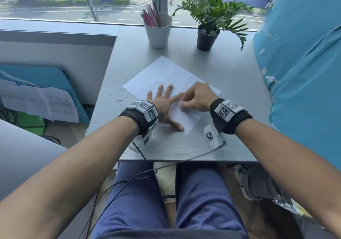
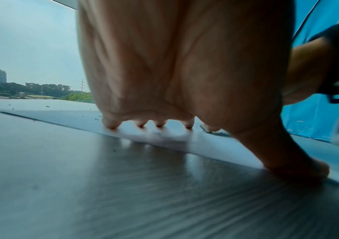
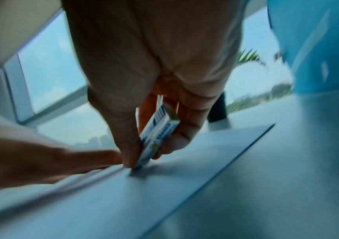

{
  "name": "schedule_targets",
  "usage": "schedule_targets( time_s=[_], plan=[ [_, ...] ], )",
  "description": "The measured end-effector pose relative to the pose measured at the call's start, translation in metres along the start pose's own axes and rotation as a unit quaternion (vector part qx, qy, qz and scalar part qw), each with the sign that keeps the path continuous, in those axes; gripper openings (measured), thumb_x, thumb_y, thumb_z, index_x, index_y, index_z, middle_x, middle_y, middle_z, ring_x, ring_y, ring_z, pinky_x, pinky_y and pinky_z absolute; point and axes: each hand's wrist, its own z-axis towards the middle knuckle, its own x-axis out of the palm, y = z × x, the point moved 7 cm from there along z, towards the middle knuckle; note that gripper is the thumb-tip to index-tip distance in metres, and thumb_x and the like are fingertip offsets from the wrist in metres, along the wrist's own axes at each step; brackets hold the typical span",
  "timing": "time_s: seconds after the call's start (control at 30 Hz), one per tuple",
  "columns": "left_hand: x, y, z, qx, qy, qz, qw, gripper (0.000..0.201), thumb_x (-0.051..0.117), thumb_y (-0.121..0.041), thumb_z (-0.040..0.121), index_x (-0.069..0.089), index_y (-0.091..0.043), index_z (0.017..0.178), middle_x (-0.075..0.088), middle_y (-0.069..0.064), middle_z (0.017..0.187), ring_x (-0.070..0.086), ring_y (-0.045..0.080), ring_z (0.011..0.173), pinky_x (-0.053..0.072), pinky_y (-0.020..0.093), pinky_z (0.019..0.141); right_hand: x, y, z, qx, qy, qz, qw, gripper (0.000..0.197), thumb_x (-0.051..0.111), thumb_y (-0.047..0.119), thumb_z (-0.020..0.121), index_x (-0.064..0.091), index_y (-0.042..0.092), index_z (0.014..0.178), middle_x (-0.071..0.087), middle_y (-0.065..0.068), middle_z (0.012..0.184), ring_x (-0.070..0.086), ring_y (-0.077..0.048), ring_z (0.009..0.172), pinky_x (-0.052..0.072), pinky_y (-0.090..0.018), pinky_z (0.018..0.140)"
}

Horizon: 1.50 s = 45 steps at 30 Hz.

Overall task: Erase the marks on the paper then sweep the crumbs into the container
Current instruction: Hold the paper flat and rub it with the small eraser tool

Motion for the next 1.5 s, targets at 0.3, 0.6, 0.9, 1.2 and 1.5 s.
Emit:
schedule_targets(
  time_s=[0.3, 0.6, 0.9, 1.2, 1.5],
  plan=[
    [0.001, -0.001, -0.001, -0.004, -0.001, -0.005, 1.000, 0.142, 0.073, -0.085, 0.051, -0.017, -0.043, 0.153, -0.033, -0.001, 0.160, -0.030, 0.032, 0.146, -0.012, 0.065, 0.115, -0.001, -0.003, 0.003, 0.002, 0.003, -0.003, 1.000, 0.010, 0.080, 0.024, 0.072, 0.078, 0.016, 0.077, 0.072, 0.008, 0.070, 0.061, -0.003, 0.065, 0.044, -0.009, 0.062],
    [0.002, 0.000, -0.001, -0.009, -0.001, -0.010, 1.000, 0.154, 0.073, -0.086, 0.050, -0.022, -0.025, 0.155, -0.032, -0.006, 0.160, -0.029, 0.027, 0.147, -0.012, 0.061, 0.117, -0.003, -0.002, 0.006, 0.014, -0.005, 0.007, 1.000, 0.011, 0.079, 0.025, 0.071, 0.080, 0.016, 0.078, 0.075, 0.003, 0.074, 0.068, -0.009, 0.073, 0.053, -0.021, 0.072],
    [0.003, 0.001, 0.000, -0.002, -0.004, -0.016, 1.000, 0.154, 0.070, -0.089, 0.049, -0.023, -0.026, 0.155, -0.033, -0.008, 0.160, -0.031, 0.025, 0.147, -0.015, 0.059, 0.117, -0.006, -0.008, 0.012, 0.023, -0.019, -0.005, 1.000, 0.015, 0.080, 0.027, 0.071, 0.080, 0.015, 0.080, 0.076, 0.002, 0.078, 0.068, -0.009, 0.076, 0.052, -0.020, 0.074],
    [0.001, 0.001, -0.003, -0.003, -0.010, -0.021, 1.000, 0.156, 0.071, -0.087, 0.049, -0.022, -0.021, 0.155, -0.031, -0.008, 0.161, -0.028, 0.024, 0.148, -0.012, 0.060, 0.118, -0.004, 0.003, 0.014, 0.009, -0.028, -0.009, 1.000, 0.012, 0.080, 0.026, 0.069, 0.080, 0.016, 0.076, 0.075, 0.003, 0.073, 0.067, -0.009, 0.072, 0.052, -0.021, 0.072],
    [0.002, 0.000, -0.006, 0.005, 0.001, -0.022, 1.000, 0.155, 0.070, -0.087, 0.050, -0.022, -0.020, 0.155, -0.032, -0.008, 0.160, -0.031, 0.024, 0.147, -0.013, 0.059, 0.118, -0.007, -0.001, 0.016, 0.016, -0.025, -0.023, 0.999, 0.013, 0.078, 0.023, 0.071, 0.078, 0.012, 0.077, 0.075, -0.002, 0.078, 0.069, -0.016, 0.079, 0.050, -0.023, 0.073]
  ],
)
